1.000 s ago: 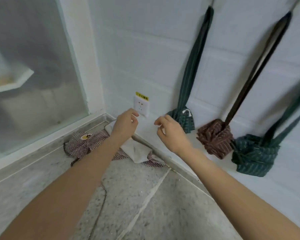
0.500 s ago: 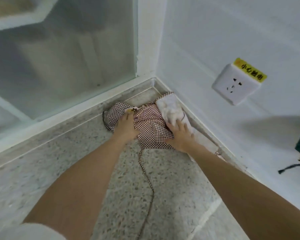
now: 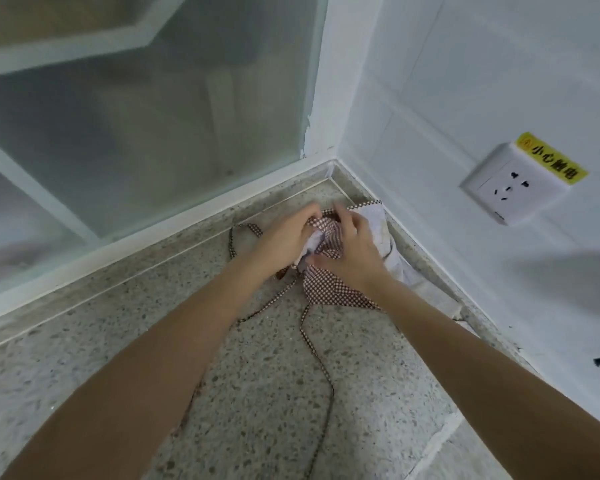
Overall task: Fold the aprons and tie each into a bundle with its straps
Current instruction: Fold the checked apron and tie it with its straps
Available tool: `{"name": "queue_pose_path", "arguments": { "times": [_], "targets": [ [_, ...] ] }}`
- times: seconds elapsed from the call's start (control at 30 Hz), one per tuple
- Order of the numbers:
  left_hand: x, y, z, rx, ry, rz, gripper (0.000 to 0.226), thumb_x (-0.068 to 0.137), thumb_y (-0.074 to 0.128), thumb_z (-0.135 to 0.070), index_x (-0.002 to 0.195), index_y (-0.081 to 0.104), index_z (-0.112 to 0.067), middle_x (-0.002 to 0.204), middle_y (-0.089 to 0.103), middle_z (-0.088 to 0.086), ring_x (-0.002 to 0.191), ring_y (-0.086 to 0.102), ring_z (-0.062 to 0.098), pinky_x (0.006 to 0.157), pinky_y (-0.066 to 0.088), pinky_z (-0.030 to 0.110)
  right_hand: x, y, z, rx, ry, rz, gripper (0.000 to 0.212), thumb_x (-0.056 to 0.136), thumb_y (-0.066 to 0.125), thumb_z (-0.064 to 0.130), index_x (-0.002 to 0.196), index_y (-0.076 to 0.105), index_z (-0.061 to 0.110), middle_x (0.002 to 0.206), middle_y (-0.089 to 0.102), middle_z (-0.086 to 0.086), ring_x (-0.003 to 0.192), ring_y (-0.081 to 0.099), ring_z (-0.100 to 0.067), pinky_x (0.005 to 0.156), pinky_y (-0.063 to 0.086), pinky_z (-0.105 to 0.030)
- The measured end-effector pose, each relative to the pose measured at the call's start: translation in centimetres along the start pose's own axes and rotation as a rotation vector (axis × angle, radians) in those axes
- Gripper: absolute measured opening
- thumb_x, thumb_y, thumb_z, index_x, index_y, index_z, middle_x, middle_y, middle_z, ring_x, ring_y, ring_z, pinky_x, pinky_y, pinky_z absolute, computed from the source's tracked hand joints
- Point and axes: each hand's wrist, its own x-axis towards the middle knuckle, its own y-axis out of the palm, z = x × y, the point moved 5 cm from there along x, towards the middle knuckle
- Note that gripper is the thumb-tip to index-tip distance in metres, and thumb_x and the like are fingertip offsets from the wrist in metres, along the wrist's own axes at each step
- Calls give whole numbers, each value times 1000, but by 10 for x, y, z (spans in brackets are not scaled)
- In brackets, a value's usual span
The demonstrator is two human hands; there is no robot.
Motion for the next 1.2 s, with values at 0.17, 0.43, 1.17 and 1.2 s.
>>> {"name": "queue_pose_path", "arguments": {
  "times": [0.17, 0.43, 1.17, 1.2],
  "targets": [
    [-21, -44, -48, 27, 22, 90, 23, 88, 63, -21, 101, 43, -20, 76, 55, 3, 65, 49, 17, 59, 37, 32, -11, -49, 40, -17, -60, -64, 14, 88, 57, 8, 96, 66, 1, 91, 67, -16, 82, 58, -23, 64, 32, -25],
    [-88, -130, -88, 77, -200, -216, 9, 86, 60, -8, 93, 62, -12, 88, 56, 3, 85, 51, 18, 69, 35, 26, -99, -143, 74, 98, 7, -226, 25, 78, 41, -12, 73, 61, 1, 75, 56, -9, 79, 47, -19, 59, 24, -29],
    [-418, -210, -348, 279, -147, -168, 35, 73, 77, -36, 93, 69, -8, 84, 61, -2, 80, 56, 16, 70, 41, 24, -428, -238, 220, 636, -342, -159, 33, 92, 53, 15, 78, 60, -14, 78, 65, -14, 71, 51, -15, 60, 36, -23],
    [-430, -219, -343, 293, -171, -186, 37, 74, 77, -37, 92, 67, -5, 82, 61, -3, 78, 56, 15, 69, 40, 23, -435, -237, 225, 694, -316, -159, 28, 92, 53, 14, 75, 64, -5, 77, 66, -12, 68, 55, -15, 55, 40, -19]
  ]
}}
